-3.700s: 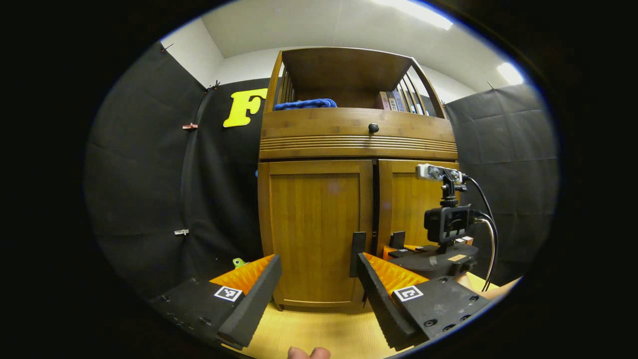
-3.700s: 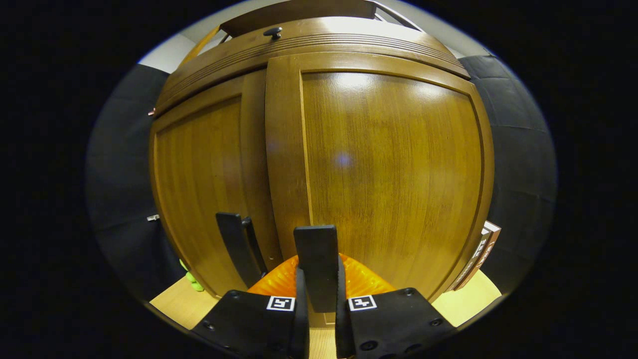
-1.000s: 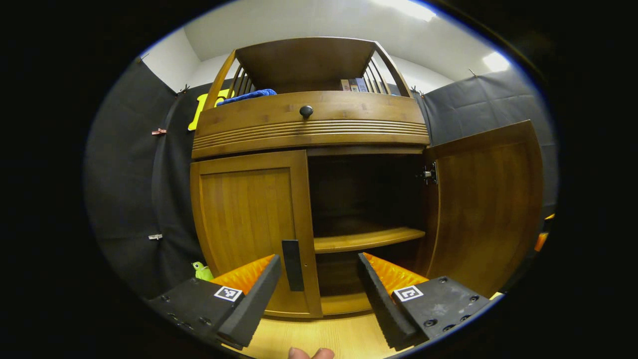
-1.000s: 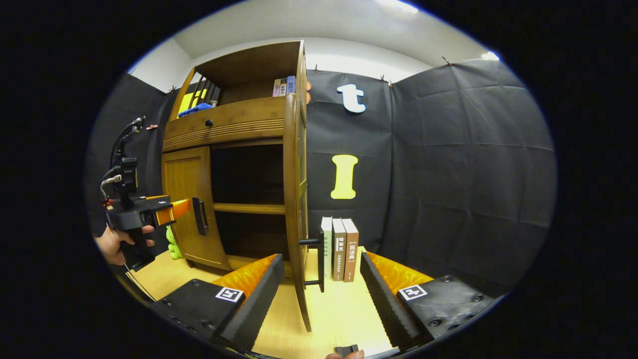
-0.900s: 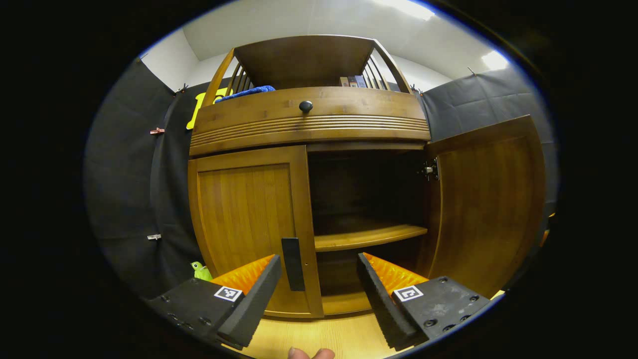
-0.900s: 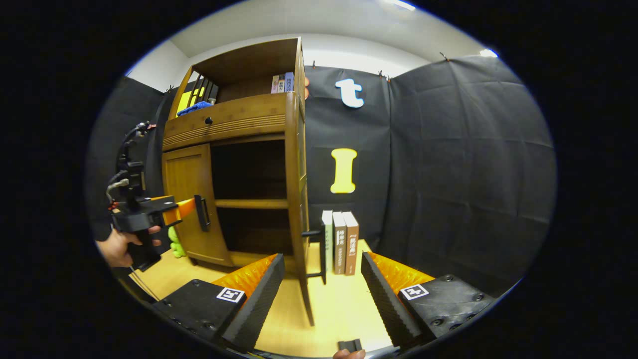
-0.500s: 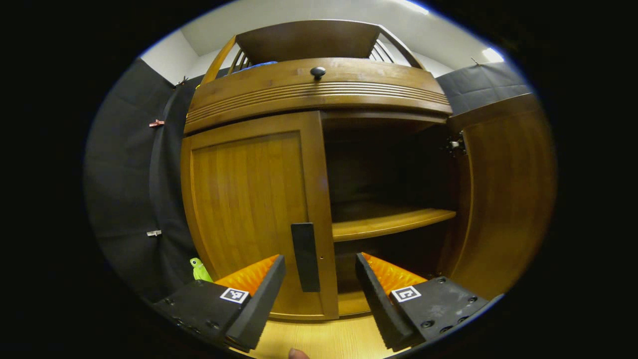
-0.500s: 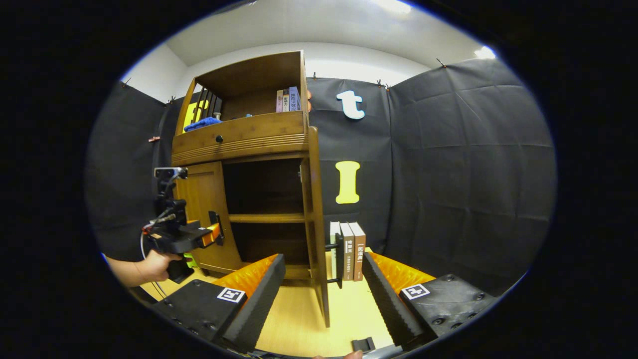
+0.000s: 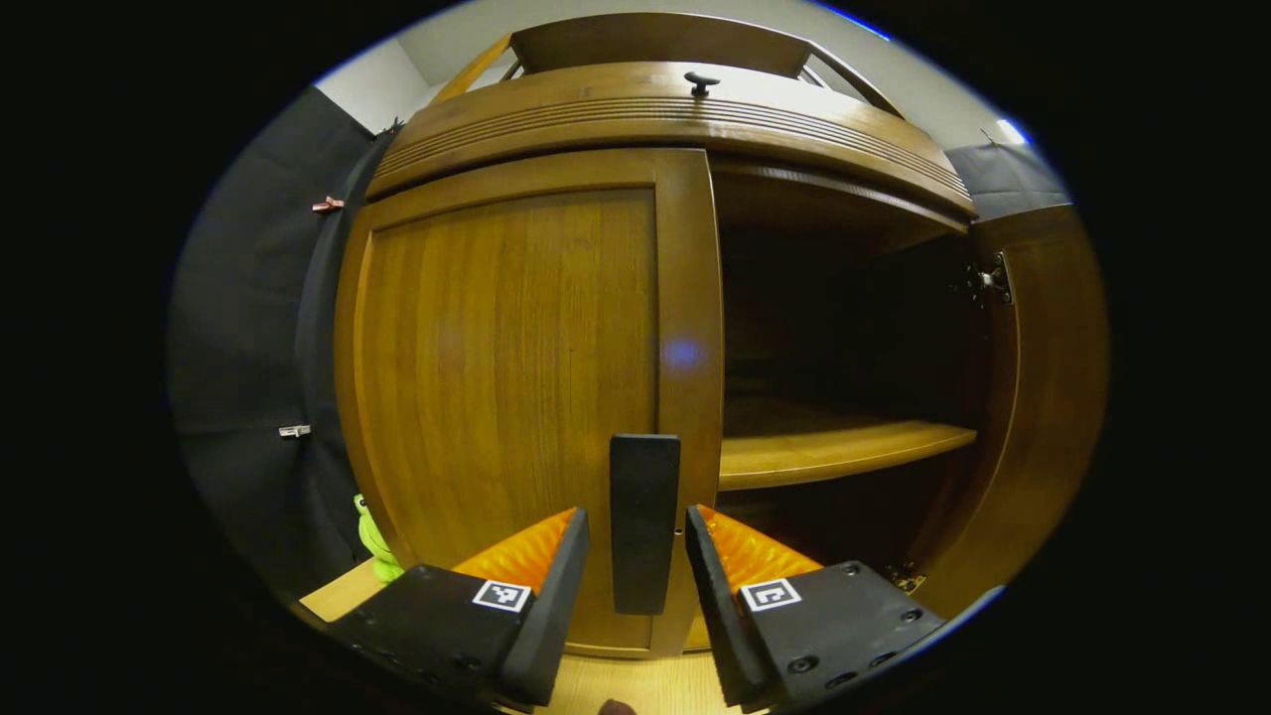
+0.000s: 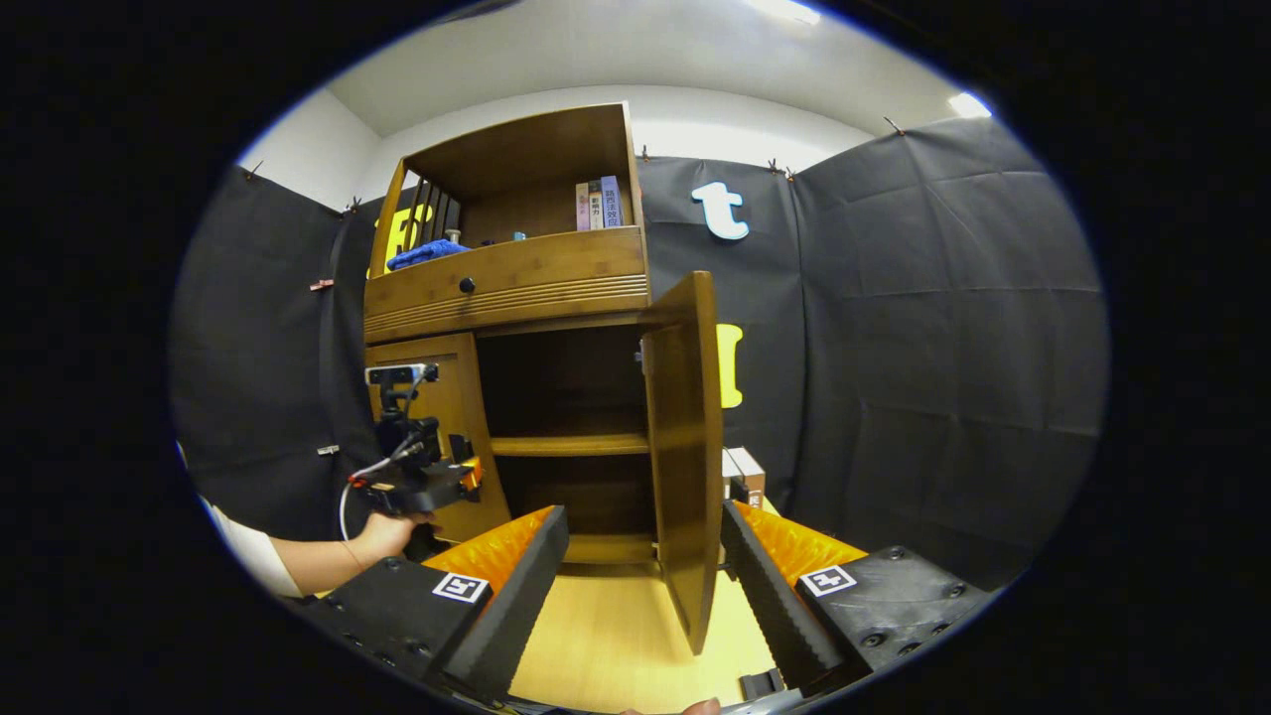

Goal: Open the right door of the double-door shoe cabinet with the right hand, and open the left door with the left hand.

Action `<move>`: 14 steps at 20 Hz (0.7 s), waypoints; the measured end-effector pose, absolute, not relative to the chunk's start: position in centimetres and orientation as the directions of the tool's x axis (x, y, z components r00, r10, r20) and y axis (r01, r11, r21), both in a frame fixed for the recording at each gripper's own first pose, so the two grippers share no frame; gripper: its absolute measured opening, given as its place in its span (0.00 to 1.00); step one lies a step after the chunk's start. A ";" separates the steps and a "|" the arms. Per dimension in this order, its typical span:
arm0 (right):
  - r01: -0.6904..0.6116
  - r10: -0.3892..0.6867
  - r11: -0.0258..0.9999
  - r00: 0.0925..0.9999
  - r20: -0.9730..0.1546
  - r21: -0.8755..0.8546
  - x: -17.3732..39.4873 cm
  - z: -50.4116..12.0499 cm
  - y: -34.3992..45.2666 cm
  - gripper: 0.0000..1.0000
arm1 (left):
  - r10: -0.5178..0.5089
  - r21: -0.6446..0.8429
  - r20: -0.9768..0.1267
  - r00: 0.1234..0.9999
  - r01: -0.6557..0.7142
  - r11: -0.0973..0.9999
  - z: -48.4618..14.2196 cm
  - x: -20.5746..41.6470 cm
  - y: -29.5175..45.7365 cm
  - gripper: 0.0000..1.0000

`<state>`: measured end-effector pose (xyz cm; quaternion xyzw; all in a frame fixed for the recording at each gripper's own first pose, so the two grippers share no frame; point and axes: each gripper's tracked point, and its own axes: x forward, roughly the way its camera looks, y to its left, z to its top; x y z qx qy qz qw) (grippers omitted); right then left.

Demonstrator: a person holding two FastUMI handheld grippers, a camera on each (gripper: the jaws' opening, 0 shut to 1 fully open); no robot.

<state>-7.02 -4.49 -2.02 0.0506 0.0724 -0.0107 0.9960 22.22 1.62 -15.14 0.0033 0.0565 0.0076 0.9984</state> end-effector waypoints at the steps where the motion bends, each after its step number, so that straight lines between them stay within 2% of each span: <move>1: 0.024 -0.009 0.994 0.990 -0.142 0.104 -6.8 -1.9 -4.1 0.98 | 0.017 0.008 -0.122 0.992 -0.016 1.000 -15.6 22.5 1.7 0.59; 4: 0.029 -0.014 0.995 0.989 -0.147 0.099 -6.4 -2.0 -3.7 0.98 | 0.022 0.014 -0.131 0.991 -0.021 1.000 -16.2 23.3 1.5 0.49; 5: 0.029 -0.014 0.995 0.989 -0.149 0.098 -6.3 -2.1 -3.6 0.98 | 0.018 0.026 -0.129 0.991 -0.015 1.000 -16.4 23.2 1.4 0.39; 14: 0.057 -0.037 0.990 0.987 -0.153 0.129 -6.5 -2.6 -3.8 0.98 | -0.042 0.027 -0.172 0.984 0.047 0.999 -16.4 20.3 2.1 0.30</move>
